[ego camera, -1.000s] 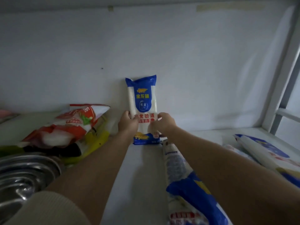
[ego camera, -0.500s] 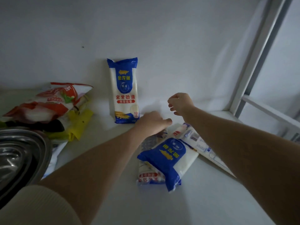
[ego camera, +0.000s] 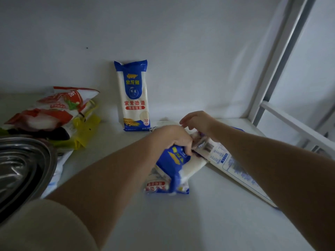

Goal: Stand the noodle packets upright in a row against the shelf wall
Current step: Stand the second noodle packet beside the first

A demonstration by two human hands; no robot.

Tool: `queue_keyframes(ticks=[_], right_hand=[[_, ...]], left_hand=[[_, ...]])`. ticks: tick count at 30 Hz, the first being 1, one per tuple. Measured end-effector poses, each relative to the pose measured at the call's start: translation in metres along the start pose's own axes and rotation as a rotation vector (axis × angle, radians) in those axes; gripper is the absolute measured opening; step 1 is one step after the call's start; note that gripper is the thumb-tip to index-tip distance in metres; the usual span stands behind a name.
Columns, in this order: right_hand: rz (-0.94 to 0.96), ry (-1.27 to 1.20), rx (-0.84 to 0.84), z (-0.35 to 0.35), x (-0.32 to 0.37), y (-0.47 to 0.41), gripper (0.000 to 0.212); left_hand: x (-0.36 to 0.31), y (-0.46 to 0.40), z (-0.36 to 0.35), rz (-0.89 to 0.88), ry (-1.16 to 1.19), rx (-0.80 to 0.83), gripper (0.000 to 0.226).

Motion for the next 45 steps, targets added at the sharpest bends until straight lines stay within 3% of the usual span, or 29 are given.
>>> queue_keyframes(ticks=[2,6,10,13,16,18,21,22,24,26,30,35,37,41,45], right_hand=[[0.056,0.044,0.077,-0.005,0.004,0.002,0.047],[0.167,0.302,0.169,-0.015,0.029,0.000,0.013],[0.202,0.190,0.149,-0.019,0.051,-0.006,0.033],[0.168,0.016,0.004,-0.013,0.050,-0.012,0.028],[0.069,-0.199,-0.054,-0.007,0.042,-0.015,0.021],[0.031,-0.359,-0.073,-0.004,0.040,-0.014,0.024],[0.012,-0.575,-0.107,-0.003,0.043,-0.014,0.030],[0.015,-0.636,-0.122,-0.003,0.044,-0.016,0.031],[0.025,-0.712,-0.139,-0.002,0.044,-0.020,0.030],[0.051,-0.720,-0.130,-0.002,0.043,-0.029,0.022],[0.069,-0.672,-0.119,-0.009,0.041,-0.051,0.026],[0.054,-0.437,-0.332,-0.016,0.041,-0.076,0.015],[0.045,-0.398,-0.339,-0.024,0.035,-0.082,0.014],[-0.030,-0.362,-0.284,-0.038,0.013,-0.089,0.014],[-0.045,-0.371,-0.241,-0.040,0.008,-0.089,0.017]], left_hand=[[0.004,0.003,0.026,-0.045,-0.184,-0.160,0.042],[0.015,0.012,0.078,-0.069,-0.436,-0.365,0.050],[0.009,0.020,0.092,-0.241,-0.634,-0.695,0.037],[0.016,0.017,0.087,-0.364,-0.573,-1.047,0.035],[0.031,0.007,0.079,-0.375,-0.281,-1.376,0.051],[0.037,-0.002,0.076,-0.306,0.143,-1.309,0.064],[0.040,-0.018,0.068,-0.130,0.967,-0.737,0.075],[0.040,-0.025,0.065,-0.127,1.081,-0.573,0.069],[0.038,-0.037,0.062,-0.217,1.048,-0.506,0.047],[0.036,-0.046,0.065,-0.291,0.992,-0.626,0.030],[0.032,-0.067,0.073,-0.323,0.977,-0.840,0.035],[0.035,-0.090,0.073,-0.300,0.983,-0.929,0.029],[0.043,-0.100,0.070,-0.286,0.961,-0.959,0.028],[0.064,-0.117,0.063,-0.192,0.736,-0.922,0.020],[0.075,-0.119,0.063,-0.178,0.548,-1.023,0.027]])
Point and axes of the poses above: each hand's wrist, its own y-axis away from the middle knuckle, its own z-axis out of the back of the hand, x = y × z, the point moved 2 cm from there along -y, towards the middle knuckle, and after that the axes turned 6 degrees about -x, right-handed, at the moved point
